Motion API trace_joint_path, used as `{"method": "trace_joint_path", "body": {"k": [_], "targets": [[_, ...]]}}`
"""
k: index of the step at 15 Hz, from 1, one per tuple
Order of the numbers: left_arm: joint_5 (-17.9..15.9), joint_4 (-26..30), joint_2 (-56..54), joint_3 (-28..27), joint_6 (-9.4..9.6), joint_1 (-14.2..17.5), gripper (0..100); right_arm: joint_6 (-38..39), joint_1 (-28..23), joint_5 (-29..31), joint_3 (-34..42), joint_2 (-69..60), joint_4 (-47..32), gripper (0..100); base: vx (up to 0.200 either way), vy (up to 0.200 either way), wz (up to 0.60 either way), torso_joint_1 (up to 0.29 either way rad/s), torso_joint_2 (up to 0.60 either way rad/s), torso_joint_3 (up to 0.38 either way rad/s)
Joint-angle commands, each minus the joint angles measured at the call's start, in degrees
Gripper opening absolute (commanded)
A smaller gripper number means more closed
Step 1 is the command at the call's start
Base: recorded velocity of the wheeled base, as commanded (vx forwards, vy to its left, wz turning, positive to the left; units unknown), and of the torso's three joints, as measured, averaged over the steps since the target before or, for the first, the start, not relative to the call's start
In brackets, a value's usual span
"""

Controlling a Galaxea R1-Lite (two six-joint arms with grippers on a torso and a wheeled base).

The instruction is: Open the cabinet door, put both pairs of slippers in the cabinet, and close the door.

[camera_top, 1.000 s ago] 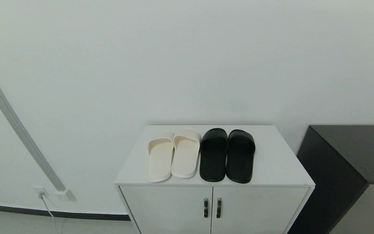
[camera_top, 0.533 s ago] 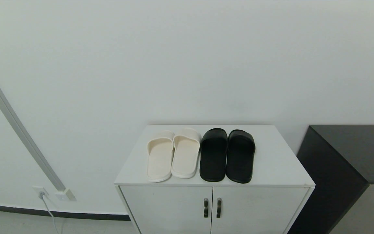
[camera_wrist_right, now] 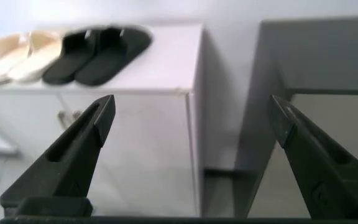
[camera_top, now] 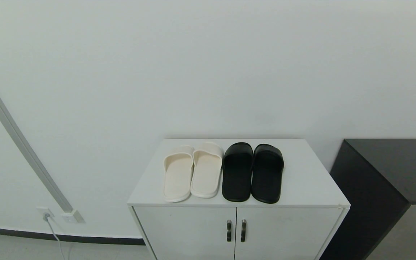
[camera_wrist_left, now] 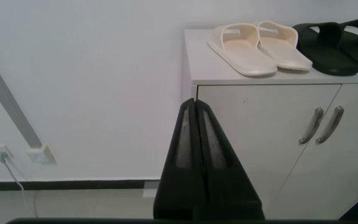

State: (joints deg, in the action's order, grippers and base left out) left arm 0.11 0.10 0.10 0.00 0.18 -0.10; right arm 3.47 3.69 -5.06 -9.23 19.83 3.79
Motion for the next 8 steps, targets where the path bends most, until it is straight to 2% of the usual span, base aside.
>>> {"method": "trace_joint_path", "body": {"k": [1, 3, 5, 8], "targets": [[0.0, 0.0, 0.0, 0.0, -0.01, 0.0, 0, -0.2, 4.7, -2.0, -2.4, 18.8, 7.3, 100, 0.0, 0.0, 0.0, 0.0, 0.0, 0.0], [0.0, 0.0, 0.0, 0.0, -0.01, 0.0, 0, -0.2, 7.0, -1.6, -5.9, 24.3, 8.8, 100, 0.0, 0.0, 0.0, 0.0, 0.0, 0.0], [0.0, 0.0, 0.0, 0.0, 0.08, 0.0, 0, 0.0, 11.7, -0.2, -12.1, 31.9, 8.9, 100, 0.0, 0.0, 0.0, 0.0, 0.0, 0.0], [-0.1, 0.0, 0.0, 0.0, 0.08, 0.0, 0, 4.6, 23.4, 9.6, -18.4, 39.2, 9.0, 100, 0.0, 0.0, 0.0, 0.0, 0.0, 0.0]]}}
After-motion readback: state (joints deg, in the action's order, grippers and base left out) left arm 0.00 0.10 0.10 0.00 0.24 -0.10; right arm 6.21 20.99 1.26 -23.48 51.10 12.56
